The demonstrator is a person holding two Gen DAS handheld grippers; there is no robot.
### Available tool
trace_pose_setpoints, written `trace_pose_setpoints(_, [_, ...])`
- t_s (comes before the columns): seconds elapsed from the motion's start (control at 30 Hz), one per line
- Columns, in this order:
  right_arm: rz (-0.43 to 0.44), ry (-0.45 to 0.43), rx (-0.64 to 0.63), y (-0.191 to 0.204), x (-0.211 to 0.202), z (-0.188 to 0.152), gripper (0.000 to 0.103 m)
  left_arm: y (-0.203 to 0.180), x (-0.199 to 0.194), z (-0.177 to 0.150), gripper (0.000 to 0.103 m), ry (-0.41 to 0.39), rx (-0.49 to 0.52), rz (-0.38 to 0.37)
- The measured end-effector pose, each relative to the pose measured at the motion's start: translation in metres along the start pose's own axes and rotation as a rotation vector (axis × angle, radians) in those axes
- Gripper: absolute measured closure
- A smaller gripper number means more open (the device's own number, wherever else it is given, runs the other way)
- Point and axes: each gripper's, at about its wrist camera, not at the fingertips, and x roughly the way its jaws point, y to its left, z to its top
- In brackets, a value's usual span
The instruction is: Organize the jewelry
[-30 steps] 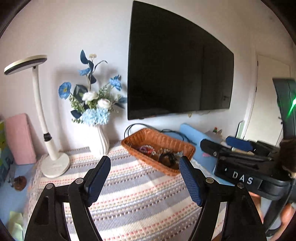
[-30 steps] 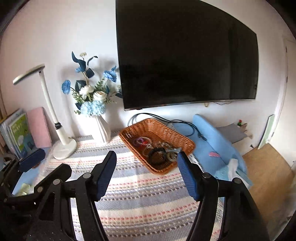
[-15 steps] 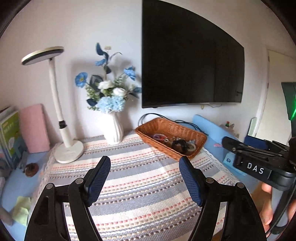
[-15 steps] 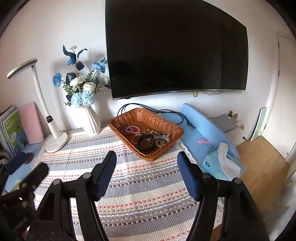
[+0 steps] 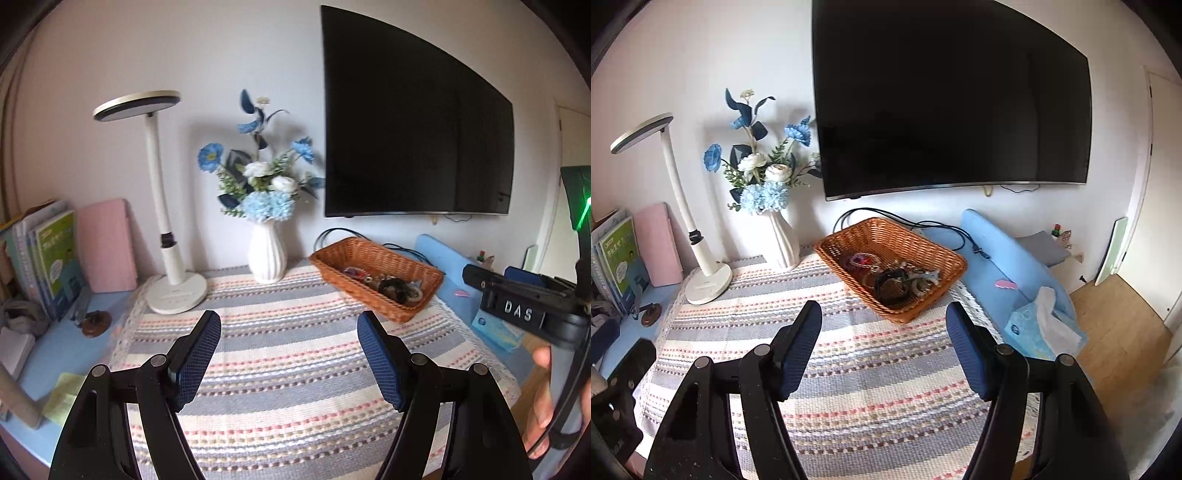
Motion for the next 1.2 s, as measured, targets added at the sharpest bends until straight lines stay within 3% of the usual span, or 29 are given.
trace_pose_setpoints(0.17, [0.036, 0.004, -0.034, 0.02, -0.001, -0.006, 0.032, 0.018, -0.005, -0.006, 0.026, -0.001, -0.024, 0.04])
trace_pose_setpoints(0.37, [0.008, -0.002, -0.056, 0.029, -0.01, -0.007, 0.031, 0.021, -0.005, -0.009, 0.026, 0.005, -0.034, 0.007])
trace_pose_setpoints(0.57, [-0.063, -0.023, -0.055, 0.015, -0.02, -0.008, 0.025, 0.015, 0.003, -0.01, 0.026, 0.021, -0.028, -0.023])
trace_pose_setpoints(1.2, [-0.069, 0.018, -0.014, -0.012, -0.009, -0.01, 0.025, -0.008, 0.019, -0.013, 0.026, 0.068, 0.004, -0.036])
